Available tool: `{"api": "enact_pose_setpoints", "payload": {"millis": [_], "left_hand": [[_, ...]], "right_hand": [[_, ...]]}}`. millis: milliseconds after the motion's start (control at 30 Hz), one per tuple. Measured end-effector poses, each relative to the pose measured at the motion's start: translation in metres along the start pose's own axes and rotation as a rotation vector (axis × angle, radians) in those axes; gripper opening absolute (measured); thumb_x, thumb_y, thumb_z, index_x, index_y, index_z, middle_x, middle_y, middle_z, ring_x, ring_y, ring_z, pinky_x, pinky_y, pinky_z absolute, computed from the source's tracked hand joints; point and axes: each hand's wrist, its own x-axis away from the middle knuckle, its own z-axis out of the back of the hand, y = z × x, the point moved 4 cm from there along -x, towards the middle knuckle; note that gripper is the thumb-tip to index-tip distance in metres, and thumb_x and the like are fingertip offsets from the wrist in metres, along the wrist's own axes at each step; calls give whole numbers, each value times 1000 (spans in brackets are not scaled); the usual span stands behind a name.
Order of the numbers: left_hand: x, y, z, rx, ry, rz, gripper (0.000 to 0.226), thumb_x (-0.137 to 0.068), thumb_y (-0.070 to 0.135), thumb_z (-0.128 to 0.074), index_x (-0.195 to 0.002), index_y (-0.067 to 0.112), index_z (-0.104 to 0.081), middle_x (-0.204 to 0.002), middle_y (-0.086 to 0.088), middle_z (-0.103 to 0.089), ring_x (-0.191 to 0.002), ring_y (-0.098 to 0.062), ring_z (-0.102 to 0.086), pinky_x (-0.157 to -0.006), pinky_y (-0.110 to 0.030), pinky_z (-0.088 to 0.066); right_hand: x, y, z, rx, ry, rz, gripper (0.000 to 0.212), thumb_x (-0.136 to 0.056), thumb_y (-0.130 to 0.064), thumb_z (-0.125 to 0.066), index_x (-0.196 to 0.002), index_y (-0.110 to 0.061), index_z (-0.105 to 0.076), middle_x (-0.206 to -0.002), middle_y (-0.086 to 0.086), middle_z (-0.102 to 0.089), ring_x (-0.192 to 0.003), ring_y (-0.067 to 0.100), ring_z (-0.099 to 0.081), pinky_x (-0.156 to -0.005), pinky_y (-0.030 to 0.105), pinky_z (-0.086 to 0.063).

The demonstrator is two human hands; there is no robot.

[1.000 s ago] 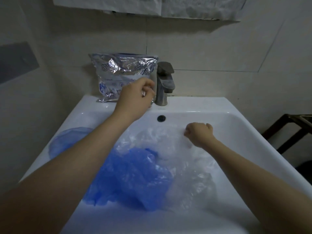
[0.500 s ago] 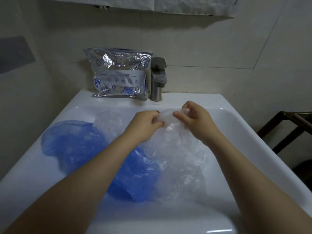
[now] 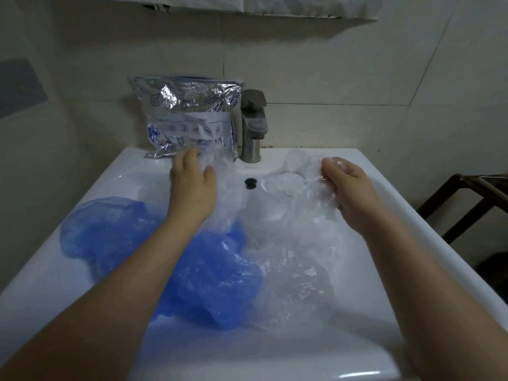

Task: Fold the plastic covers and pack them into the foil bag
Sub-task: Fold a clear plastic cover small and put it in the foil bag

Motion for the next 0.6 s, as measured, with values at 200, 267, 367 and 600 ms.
{"api": "enact_pose_setpoints", "payload": {"millis": [200, 267, 367, 600], "left_hand": [[43, 58, -26, 98, -297, -613, 42, -87, 46, -40, -104, 20, -68, -141, 10, -25, -136, -17, -26, -110, -24, -17], [44, 52, -34, 62, -337, -576, 33, -91, 37, -46, -105, 20, -70, -139, 8, -34, -133, -21, -35, -107, -25, -24], [36, 33, -38, 28, -362, -378, 26, -93, 13, -54, -116, 12, -66, -116, -2, -58, -104, -24, -58, -89, -17, -40], [22, 20, -25, -129, -229, -252, 32, -89, 8, -56, -120, 11, -63, -118, -8, -62, -105, -23, -59, -90, -26, -41]], "right_hand": [[14, -18, -22, -206, -244, 97, 18, -87, -25, -52, -80, -9, -53, -70, 7, -49, -63, 16, -47, -59, 26, -39], [20, -23, -25, -196, -328, 90, 17, -87, -22, -55, -78, -8, -57, -67, 5, -54, -59, 14, -51, -56, 23, -43], [23, -20, -26, 74, -340, 69, 12, -88, -17, -61, -81, -8, -66, -67, 1, -61, -57, 11, -55, -54, 23, -46], [42, -40, -56, 1005, -161, 1002, 36, -88, -40, -53, -111, -17, -66, -114, 9, -60, -104, 25, -52, -87, 35, -39]]}}
